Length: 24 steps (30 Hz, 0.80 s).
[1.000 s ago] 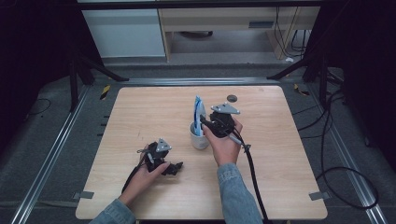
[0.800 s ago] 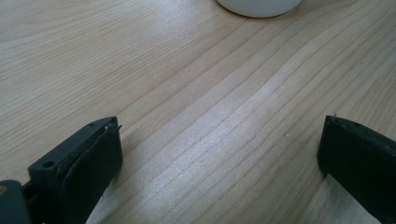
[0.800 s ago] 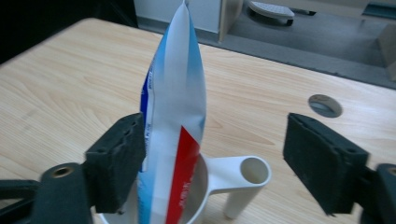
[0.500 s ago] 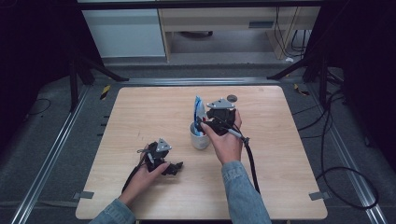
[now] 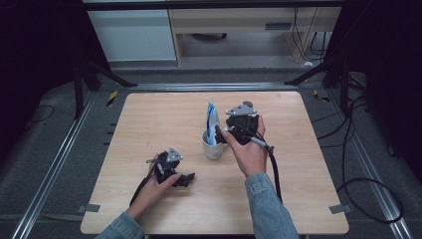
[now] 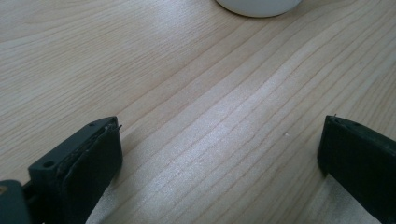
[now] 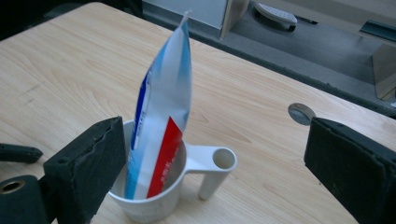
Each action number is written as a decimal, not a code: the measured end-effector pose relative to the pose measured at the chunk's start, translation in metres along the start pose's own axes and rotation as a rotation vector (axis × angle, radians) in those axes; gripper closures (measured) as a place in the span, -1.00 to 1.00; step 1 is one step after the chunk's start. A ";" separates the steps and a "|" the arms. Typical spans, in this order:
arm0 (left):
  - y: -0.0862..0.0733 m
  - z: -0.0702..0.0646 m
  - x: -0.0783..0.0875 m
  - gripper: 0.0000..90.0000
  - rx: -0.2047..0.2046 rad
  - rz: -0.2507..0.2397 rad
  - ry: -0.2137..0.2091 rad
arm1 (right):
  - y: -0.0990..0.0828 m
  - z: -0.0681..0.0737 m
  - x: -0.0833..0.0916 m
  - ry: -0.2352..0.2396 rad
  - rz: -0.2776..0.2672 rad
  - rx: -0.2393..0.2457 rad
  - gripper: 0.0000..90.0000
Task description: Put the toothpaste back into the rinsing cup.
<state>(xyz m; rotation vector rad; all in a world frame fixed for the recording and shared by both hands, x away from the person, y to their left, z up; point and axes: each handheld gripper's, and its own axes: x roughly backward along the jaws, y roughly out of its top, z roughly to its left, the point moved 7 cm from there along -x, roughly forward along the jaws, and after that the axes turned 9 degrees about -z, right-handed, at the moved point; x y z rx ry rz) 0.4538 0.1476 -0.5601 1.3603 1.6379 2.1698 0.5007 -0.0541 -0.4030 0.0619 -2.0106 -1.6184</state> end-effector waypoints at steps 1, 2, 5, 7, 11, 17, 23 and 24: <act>0.000 0.000 0.000 -1.00 0.000 0.000 0.000 | 0.000 -0.002 0.002 -0.003 0.006 0.003 -0.87; 0.000 0.000 0.000 -1.00 0.000 0.000 0.000 | 0.000 -0.003 0.003 -0.007 0.007 0.010 -0.87; 0.000 0.000 0.000 -1.00 0.001 0.000 0.001 | -0.002 -0.009 0.009 -0.023 0.016 0.021 -0.87; 0.000 0.000 0.000 -1.00 0.001 0.000 0.001 | -0.004 -0.014 0.012 -0.033 0.018 0.031 -0.86; 0.000 0.000 0.000 -1.00 0.000 0.000 0.001 | -0.009 -0.021 0.016 -0.055 0.024 0.031 -0.85; 0.000 0.000 0.000 -1.00 0.004 0.002 0.002 | -0.033 -0.042 0.025 -0.096 0.046 -0.001 -0.84; -0.001 -0.001 0.001 -1.00 0.002 0.004 0.001 | -0.050 -0.054 0.032 -0.122 0.089 -0.009 -0.85; -0.001 -0.001 0.001 -1.00 0.001 0.004 0.001 | -0.053 -0.058 0.033 -0.128 0.091 -0.015 -0.85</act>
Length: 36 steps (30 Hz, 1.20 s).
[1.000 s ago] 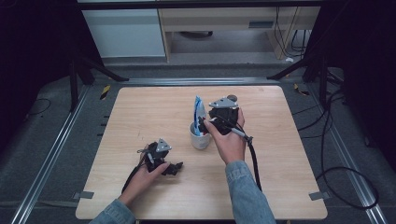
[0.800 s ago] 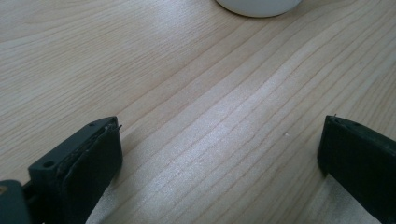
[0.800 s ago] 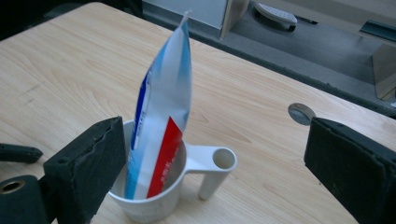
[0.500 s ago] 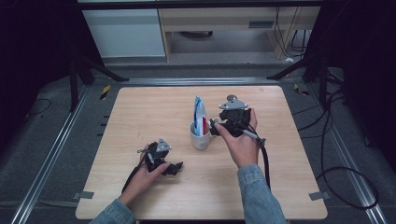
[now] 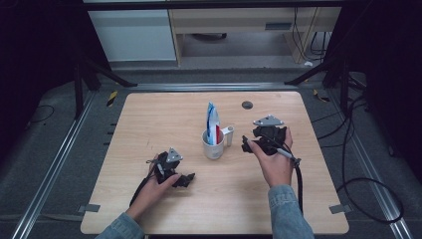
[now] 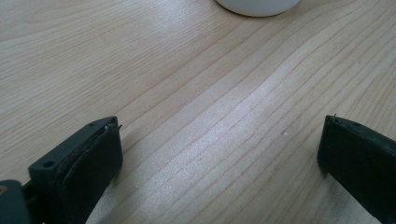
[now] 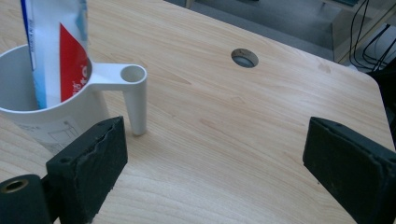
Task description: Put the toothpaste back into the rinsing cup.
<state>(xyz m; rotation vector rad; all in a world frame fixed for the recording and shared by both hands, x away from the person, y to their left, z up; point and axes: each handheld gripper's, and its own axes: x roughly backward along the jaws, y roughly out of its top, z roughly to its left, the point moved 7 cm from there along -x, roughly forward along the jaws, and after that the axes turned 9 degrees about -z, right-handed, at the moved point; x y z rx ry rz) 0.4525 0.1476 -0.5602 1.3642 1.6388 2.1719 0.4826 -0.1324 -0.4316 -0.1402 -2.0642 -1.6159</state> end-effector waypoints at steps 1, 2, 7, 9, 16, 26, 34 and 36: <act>0.000 0.000 0.000 -1.00 0.000 0.000 0.000 | -0.002 -0.002 0.000 -0.002 0.004 -0.008 -0.85; 0.000 0.000 0.000 -1.00 0.000 0.000 0.000 | -0.003 -0.004 0.001 -0.005 0.007 -0.006 -0.85; 0.000 0.000 0.000 -1.00 0.000 0.000 0.000 | -0.016 -0.012 0.001 -0.006 0.043 -0.018 -0.85; 0.000 0.000 0.000 -1.00 0.001 0.000 0.001 | -0.022 -0.014 0.001 0.000 0.056 -0.022 -0.84; 0.000 0.000 0.000 -1.00 0.001 0.000 0.002 | -0.042 -0.022 -0.002 -0.001 0.092 -0.040 -0.81; 0.000 0.000 0.000 -1.00 0.001 0.000 0.001 | -0.058 -0.027 -0.006 0.018 0.126 -0.096 -0.78; 0.000 0.000 0.000 -1.00 0.001 0.000 0.002 | -0.076 -0.030 -0.011 0.018 0.149 -0.118 -0.78; 0.000 0.000 0.000 -1.00 0.001 0.000 0.002 | -0.080 -0.031 -0.011 0.017 0.148 -0.132 -0.77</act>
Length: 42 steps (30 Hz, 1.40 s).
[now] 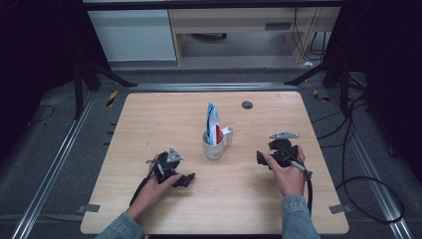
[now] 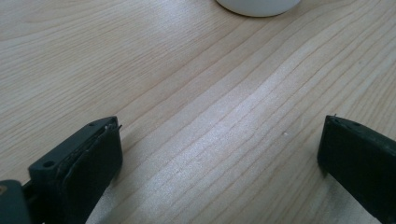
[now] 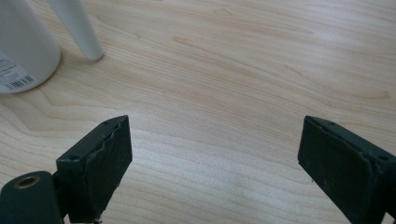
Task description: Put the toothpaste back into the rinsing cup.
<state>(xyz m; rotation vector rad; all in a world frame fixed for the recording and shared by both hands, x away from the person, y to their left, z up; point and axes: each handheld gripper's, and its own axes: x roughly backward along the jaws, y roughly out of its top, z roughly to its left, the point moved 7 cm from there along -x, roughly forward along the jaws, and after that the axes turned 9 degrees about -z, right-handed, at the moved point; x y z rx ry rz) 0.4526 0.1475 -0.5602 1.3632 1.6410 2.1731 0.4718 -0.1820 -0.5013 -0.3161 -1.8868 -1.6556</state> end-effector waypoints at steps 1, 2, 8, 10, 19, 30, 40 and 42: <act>0.000 0.000 0.000 -1.00 0.000 0.000 0.000 | -0.002 -0.001 -0.001 -0.002 0.001 0.002 -0.77; 0.000 0.000 0.000 -1.00 0.000 0.000 0.000 | -0.004 -0.002 -0.001 -0.003 0.004 0.000 -0.77; 0.000 0.000 0.000 -1.00 0.000 0.000 0.000 | -0.015 -0.003 -0.005 -0.001 0.021 -0.016 -0.77; 0.000 0.000 0.000 -1.00 0.000 0.000 0.000 | -0.018 -0.004 -0.006 -0.002 0.024 -0.016 -0.77; 0.000 0.000 0.000 -1.00 0.000 0.000 0.000 | -0.030 -0.015 -0.011 -0.033 0.011 -0.035 -0.76; 0.000 0.000 0.000 -1.00 0.000 0.000 0.000 | -0.036 -0.027 -0.017 -0.060 -0.015 -0.081 -0.75; 0.000 0.000 0.000 -1.00 0.000 0.000 0.000 | -0.040 -0.033 -0.029 -0.092 -0.009 -0.098 -0.73; 0.000 0.000 0.000 -1.00 0.000 0.000 0.000 | -0.043 -0.035 -0.031 -0.100 -0.008 -0.093 -0.73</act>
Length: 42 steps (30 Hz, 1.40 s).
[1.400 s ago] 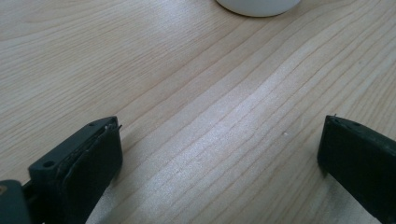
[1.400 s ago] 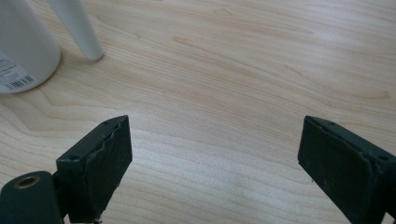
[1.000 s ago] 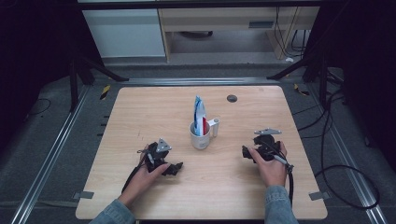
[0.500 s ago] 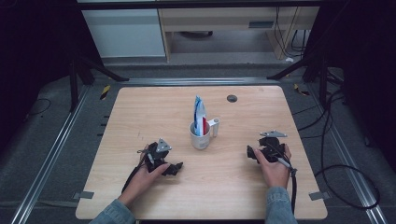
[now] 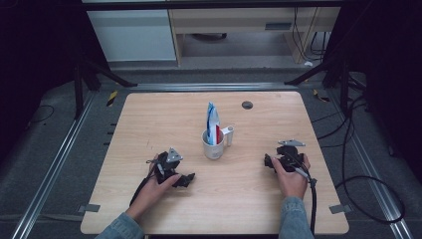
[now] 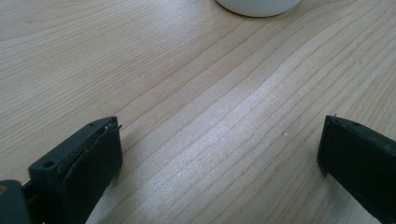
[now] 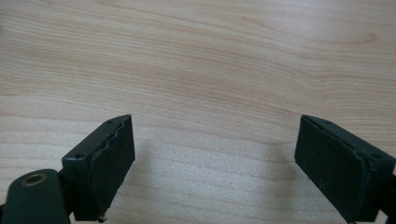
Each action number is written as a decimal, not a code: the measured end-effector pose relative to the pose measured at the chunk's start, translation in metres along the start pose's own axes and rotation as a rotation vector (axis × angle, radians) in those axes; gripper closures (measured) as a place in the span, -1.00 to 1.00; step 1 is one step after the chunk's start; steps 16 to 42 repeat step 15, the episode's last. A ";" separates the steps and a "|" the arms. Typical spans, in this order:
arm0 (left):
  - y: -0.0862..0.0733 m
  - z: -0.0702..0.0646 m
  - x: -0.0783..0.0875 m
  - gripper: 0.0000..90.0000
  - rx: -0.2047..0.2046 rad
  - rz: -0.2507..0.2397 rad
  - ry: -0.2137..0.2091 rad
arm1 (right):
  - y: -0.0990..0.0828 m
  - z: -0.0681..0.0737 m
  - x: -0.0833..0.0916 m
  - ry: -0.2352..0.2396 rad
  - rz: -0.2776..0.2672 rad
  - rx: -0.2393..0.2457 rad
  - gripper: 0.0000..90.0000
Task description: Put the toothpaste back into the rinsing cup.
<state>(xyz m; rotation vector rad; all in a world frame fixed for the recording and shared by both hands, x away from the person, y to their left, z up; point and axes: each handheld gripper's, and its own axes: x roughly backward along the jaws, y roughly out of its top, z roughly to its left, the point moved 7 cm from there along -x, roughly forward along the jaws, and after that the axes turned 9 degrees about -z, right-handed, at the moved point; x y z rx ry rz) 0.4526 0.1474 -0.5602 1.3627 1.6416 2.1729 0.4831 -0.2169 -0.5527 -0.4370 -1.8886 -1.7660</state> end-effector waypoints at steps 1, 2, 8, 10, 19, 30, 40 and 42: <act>0.000 0.000 0.000 -1.00 0.000 0.000 0.000 | 0.000 0.000 0.000 0.000 0.000 0.000 -0.73; 0.000 0.000 0.000 -1.00 0.000 0.000 0.000 | -0.004 -0.001 -0.003 -0.009 0.007 0.004 -0.74; 0.000 0.000 0.000 -1.00 0.000 0.000 0.001 | -0.007 -0.004 -0.005 -0.033 -0.009 -0.057 -0.94; 0.000 0.000 0.000 -1.00 0.001 0.000 0.001 | -0.008 -0.007 -0.005 -0.056 -0.004 -0.069 -0.97; 0.000 0.000 0.000 -1.00 0.000 0.000 0.001 | -0.008 -0.012 -0.005 -0.085 0.003 -0.095 -0.99; 0.000 0.000 0.000 -1.00 0.000 0.000 0.001 | -0.008 -0.012 -0.005 -0.085 0.003 -0.095 -0.99; 0.000 0.000 0.000 -1.00 0.000 0.000 0.001 | -0.008 -0.012 -0.005 -0.085 0.003 -0.095 -0.99; 0.000 0.000 0.000 -1.00 0.000 0.000 0.001 | -0.008 -0.012 -0.005 -0.085 0.003 -0.095 -0.99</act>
